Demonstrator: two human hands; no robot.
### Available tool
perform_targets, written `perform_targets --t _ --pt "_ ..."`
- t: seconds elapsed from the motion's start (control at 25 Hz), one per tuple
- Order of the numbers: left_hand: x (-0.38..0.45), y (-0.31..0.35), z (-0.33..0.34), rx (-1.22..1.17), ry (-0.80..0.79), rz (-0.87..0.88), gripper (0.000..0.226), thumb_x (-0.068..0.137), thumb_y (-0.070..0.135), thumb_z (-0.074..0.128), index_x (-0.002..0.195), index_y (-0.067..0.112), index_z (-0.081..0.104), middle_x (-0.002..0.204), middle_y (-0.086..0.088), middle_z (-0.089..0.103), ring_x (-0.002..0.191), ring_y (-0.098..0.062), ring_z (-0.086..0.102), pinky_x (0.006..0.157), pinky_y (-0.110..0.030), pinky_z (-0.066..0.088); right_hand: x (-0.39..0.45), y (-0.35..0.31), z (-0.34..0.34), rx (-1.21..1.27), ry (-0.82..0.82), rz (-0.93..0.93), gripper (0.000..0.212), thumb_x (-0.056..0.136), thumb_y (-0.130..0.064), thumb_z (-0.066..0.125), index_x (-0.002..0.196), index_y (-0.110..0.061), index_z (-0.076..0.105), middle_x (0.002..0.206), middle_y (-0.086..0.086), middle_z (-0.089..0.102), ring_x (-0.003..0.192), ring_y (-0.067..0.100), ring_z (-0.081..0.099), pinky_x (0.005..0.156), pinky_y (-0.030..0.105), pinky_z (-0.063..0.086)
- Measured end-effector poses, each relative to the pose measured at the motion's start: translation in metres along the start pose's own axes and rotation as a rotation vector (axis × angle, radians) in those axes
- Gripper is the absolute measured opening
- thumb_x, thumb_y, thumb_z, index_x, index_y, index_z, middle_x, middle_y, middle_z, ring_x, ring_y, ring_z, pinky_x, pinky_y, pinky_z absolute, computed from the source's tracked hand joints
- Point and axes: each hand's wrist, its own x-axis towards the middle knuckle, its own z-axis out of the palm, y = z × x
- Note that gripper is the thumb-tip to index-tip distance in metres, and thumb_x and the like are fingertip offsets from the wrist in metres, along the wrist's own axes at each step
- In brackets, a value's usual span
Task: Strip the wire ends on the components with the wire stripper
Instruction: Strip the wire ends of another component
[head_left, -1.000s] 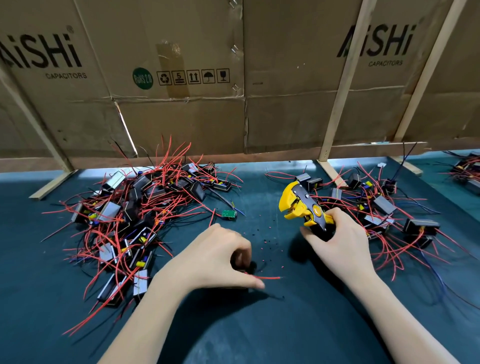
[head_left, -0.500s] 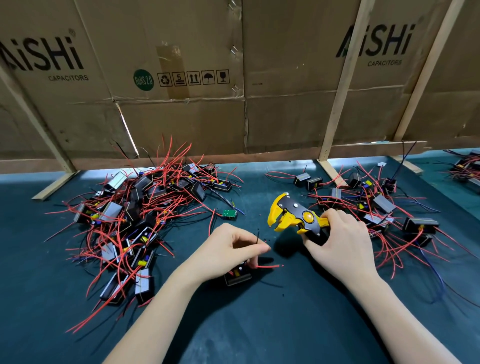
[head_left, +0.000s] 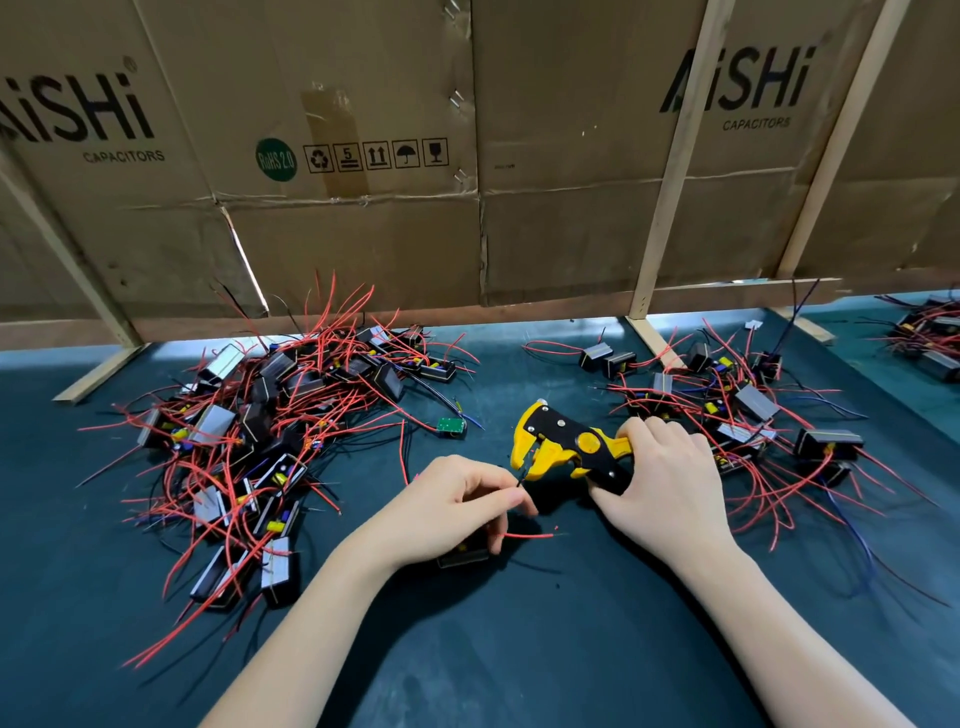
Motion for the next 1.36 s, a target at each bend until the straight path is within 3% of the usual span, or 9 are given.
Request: perform_targets --t 0.08,0.2,0.36,0.68,1.36 --pt "0.001 0.001 0.002 0.044 0.023 0.011 0.025 0.101 0.025 0.049 0.091 0.021 0.072 0.055 0.005 0.063 0.052 -0.002 0.052 0.056 -0.009 0.036 -0.001 -0.002 0.000 -0.008 0.027 -0.027 0.051 0.050 -0.038 0.088 0.082 -0.009 0.059 0.076 0.004 0.058 0.074 0.032 0.055 0.069 0.040 0.041" --pt "0.004 -0.001 0.003 0.041 0.073 -0.013 0.028 0.101 0.022 0.050 0.086 0.018 0.073 0.052 0.006 0.059 0.052 -0.004 0.054 0.056 -0.010 0.036 -0.001 -0.004 0.000 0.004 0.081 -0.038 0.051 0.050 -0.036 0.088 0.082 -0.008 0.060 0.075 0.005 0.058 0.072 0.032 0.054 0.068 0.040 0.042" --pt "0.004 -0.004 0.002 -0.005 0.057 -0.021 0.029 0.101 0.026 0.050 0.085 0.021 0.074 0.053 0.006 0.059 0.053 -0.008 0.052 0.053 -0.019 0.036 0.000 -0.006 -0.001 -0.022 0.126 -0.060 0.050 0.049 -0.036 0.087 0.080 -0.007 0.059 0.074 0.006 0.057 0.070 0.032 0.053 0.067 0.040 0.041" --pt "0.004 -0.007 -0.001 -0.080 0.009 0.007 0.032 0.094 0.044 0.050 0.085 0.026 0.075 0.054 0.003 0.058 0.058 -0.018 0.050 0.061 -0.036 0.037 0.000 -0.005 -0.004 -0.047 0.187 -0.088 0.048 0.048 -0.038 0.088 0.071 -0.008 0.057 0.064 0.004 0.053 0.060 0.030 0.052 0.062 0.036 0.038" --pt "0.004 -0.009 -0.004 -0.217 -0.033 0.018 0.033 0.093 0.029 0.051 0.071 0.011 0.068 0.052 0.003 0.049 0.051 -0.012 0.043 0.062 -0.026 0.040 -0.001 -0.009 -0.004 -0.015 0.137 -0.095 0.049 0.046 -0.036 0.089 0.061 -0.011 0.050 0.055 0.004 0.050 0.051 0.029 0.051 0.059 0.036 0.039"
